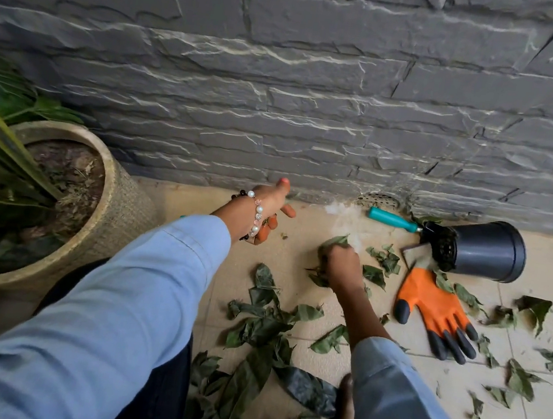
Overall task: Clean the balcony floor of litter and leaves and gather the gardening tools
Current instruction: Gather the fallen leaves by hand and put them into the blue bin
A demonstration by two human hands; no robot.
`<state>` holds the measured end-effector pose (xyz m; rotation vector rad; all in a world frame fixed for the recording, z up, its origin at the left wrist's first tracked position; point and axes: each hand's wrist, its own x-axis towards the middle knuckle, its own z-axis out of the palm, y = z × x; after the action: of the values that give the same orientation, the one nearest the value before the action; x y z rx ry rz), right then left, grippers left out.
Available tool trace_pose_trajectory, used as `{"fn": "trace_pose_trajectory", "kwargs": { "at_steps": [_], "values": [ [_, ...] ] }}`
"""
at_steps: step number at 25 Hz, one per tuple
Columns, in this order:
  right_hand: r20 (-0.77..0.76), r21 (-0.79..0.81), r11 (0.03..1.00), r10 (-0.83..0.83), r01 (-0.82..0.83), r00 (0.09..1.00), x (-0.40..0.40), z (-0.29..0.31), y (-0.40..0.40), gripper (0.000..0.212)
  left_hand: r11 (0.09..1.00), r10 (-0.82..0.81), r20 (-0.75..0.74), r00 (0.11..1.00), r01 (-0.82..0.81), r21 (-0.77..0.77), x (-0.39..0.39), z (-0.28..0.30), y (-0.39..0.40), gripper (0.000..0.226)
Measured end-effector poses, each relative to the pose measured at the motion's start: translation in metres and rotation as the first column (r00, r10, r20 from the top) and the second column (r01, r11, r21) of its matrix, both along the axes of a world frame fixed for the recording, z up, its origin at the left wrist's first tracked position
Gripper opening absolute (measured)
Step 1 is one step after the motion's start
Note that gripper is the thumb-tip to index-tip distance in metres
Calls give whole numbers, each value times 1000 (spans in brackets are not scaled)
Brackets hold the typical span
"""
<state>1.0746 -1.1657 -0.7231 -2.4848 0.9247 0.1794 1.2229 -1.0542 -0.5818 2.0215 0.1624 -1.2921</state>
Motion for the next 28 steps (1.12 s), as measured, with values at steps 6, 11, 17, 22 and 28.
{"fn": "trace_pose_trajectory", "kwargs": {
  "at_steps": [6,11,17,22,28],
  "values": [
    [168,968,243,-817,65,552,14,54,12,33,999,-20,33,999,22,-42,-9,-21,-10,8],
    [249,968,207,-800,-139,546,28,88,34,28,967,48,-95,994,-70,-245,-19,-16,-24,17],
    [580,437,838,17,-328,815,45,76,30,26,844,425,-144,893,-449,-294,5,-18,-24,28],
    [588,771,601,-548,-208,595,43,89,43,25,801,542,-161,825,-565,-196,20,-28,-17,34],
    [-191,184,945,-234,269,953,4,24,24,39,936,326,-121,937,-338,-94,18,-27,-10,35]
  ]
}}
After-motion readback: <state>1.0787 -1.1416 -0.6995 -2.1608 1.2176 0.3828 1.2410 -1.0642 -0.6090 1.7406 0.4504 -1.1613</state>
